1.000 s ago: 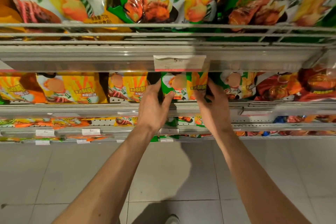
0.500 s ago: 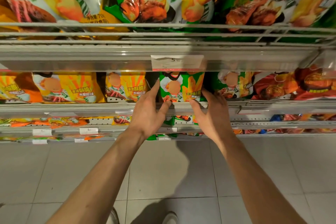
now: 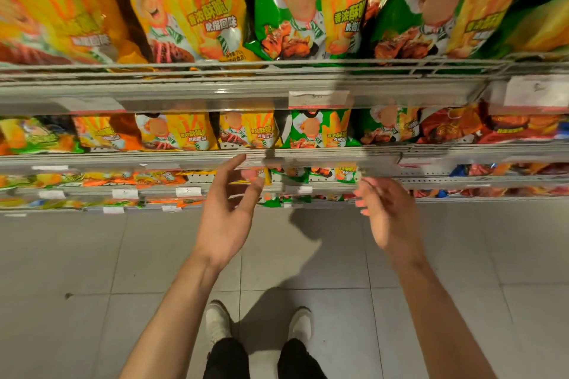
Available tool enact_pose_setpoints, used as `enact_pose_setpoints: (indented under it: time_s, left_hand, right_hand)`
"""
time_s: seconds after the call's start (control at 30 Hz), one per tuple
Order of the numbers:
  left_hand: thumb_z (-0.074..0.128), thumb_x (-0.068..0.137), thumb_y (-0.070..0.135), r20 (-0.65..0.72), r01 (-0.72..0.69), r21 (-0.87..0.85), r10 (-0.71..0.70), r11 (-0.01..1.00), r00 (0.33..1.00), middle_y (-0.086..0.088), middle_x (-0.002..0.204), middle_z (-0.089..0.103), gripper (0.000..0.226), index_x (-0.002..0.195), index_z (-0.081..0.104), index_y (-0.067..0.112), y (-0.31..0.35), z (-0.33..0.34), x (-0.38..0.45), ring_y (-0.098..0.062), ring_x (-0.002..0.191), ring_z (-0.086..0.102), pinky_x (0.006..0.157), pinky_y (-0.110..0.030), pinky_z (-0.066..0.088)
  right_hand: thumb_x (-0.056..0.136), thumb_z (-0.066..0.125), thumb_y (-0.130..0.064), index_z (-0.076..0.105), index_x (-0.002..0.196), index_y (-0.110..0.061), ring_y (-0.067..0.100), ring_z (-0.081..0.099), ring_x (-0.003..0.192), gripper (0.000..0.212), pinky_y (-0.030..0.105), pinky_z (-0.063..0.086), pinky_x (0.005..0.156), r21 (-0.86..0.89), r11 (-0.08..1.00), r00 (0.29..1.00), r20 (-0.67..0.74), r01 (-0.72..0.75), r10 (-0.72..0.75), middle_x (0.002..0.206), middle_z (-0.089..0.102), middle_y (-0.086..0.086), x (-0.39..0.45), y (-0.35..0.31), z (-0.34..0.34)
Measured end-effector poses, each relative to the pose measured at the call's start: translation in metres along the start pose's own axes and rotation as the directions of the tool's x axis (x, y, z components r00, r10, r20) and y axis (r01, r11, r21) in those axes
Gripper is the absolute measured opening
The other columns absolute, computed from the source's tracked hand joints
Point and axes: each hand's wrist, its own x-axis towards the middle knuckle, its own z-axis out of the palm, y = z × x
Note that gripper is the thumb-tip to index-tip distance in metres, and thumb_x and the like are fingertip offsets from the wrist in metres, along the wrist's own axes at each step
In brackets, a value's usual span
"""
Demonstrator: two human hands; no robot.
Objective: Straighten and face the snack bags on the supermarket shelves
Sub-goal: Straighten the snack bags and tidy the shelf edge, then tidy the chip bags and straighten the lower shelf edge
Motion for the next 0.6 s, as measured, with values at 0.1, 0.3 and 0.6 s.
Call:
enact_pose_setpoints:
  time_s: [0.1,0.3,0.6]
  left_hand:
    - [0.066,0.099,0.022,-0.04,0.011,-0.03,-0.012,0.999,0.999,0.006,0.107,0.073,0.033,0.126,0.058,0.039,0.014,-0.037,-0.031,-0.007,0.097,0.072,0.083,-0.016,0.055]
    - [0.07,0.095,0.038,-0.143,0.0,-0.058,-0.008,0.998,0.99,0.013,0.097,0.076,0.022,0.116,0.064,0.034,0.043,-0.117,-0.083,-0.011,0.095,0.073,0.096,-0.041,0.055]
    - [0.066,0.098,0.022,-0.153,-0.045,-0.145,0.023,0.988,0.988,0.01,0.093,0.077,0.016,0.114,0.066,0.024,0.052,-0.248,-0.122,-0.013,0.091,0.074,0.087,-0.025,0.056]
  right_hand:
    - [0.1,0.064,-0.013,0.066,0.096,-0.028,0.001,0.073,0.071,0.016,0.014,0.054,0.063,0.056,0.998,1.0,-0.01,-0.023,0.024,0.087,0.074,-0.001,-0.029,-0.018,-0.002]
    - [0.1,0.061,-0.007,0.067,0.098,-0.015,-0.002,0.069,0.067,0.011,0.014,0.054,0.065,0.105,0.994,0.996,0.08,-0.042,0.034,0.088,0.073,0.003,-0.082,-0.062,0.016]
    - [0.1,0.064,-0.032,0.07,0.102,-0.03,0.004,0.073,0.087,0.006,0.014,0.056,0.074,0.091,0.995,0.997,0.066,0.037,-0.043,0.092,0.077,-0.012,-0.18,-0.137,0.104]
